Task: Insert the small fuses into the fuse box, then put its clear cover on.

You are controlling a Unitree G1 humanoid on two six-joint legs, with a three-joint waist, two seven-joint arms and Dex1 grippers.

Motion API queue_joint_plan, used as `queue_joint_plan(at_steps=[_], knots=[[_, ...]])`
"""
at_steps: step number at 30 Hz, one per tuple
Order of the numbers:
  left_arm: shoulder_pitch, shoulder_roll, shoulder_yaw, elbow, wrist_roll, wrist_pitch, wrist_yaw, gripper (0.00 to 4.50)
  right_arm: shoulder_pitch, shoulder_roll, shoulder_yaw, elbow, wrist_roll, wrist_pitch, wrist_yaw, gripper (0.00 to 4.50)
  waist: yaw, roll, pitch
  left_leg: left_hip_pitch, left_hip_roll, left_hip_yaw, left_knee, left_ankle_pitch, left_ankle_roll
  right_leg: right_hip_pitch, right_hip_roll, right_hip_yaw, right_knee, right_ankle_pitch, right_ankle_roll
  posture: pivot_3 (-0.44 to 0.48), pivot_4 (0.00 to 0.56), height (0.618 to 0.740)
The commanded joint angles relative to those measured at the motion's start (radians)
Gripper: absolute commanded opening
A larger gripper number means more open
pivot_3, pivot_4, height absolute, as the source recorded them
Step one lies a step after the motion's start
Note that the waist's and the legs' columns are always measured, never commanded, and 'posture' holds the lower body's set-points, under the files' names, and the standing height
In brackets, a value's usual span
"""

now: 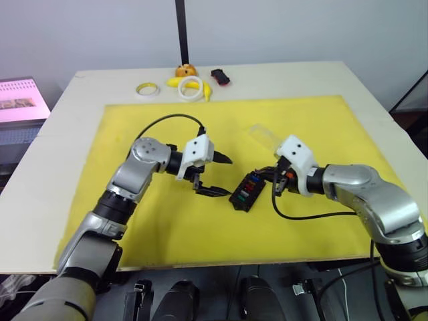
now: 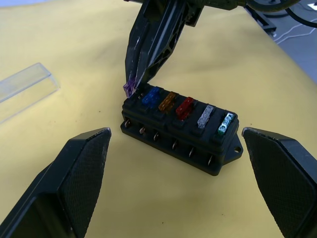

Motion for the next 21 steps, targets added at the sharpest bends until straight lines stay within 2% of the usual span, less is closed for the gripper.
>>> queue_joint_plan(at_steps=[1,21], knots=[[-0.005,0.008,0.021,-0.032,-0.010,-0.001,0.004,4.50,-0.003,-0.011,-0.005,-0.014,-0.008,-0.018,0.004,0.02,0.000,0.000,0.000,0.000,0.000,0.000,0.000,0.000,0.000,0.000,0.000,0.000,0.000,0.000,0.000,0.000,0.150,0.740],[-0.003,0.010,0.022,-0.035,-0.012,0.001,0.006,4.50,0.000,-0.032,0.040,0.015,-0.057,-0.066,0.036,0.02,0.000,0.000,0.000,0.000,0.000,0.000,0.000,0.000,0.000,0.000,0.000,0.000,0.000,0.000,0.000,0.000,0.150,0.740]])
